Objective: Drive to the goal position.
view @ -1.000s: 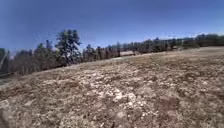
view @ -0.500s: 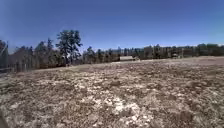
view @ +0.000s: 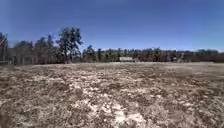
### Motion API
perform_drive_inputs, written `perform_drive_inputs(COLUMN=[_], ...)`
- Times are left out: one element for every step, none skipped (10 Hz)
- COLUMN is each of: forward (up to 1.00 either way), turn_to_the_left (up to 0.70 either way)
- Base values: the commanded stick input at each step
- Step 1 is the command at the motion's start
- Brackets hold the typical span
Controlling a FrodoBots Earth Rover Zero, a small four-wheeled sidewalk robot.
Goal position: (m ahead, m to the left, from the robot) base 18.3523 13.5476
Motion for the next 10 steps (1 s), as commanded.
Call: perform_drive_inputs(forward=[0.7,0.7,0.7,0.7,0.7,0.7,0.7,0.7,0.7,0.7], turn_to_the_left=[0.0,0.0,0.0,0.0,0.0,0.0,0.0,0.0,0.0,0.0])
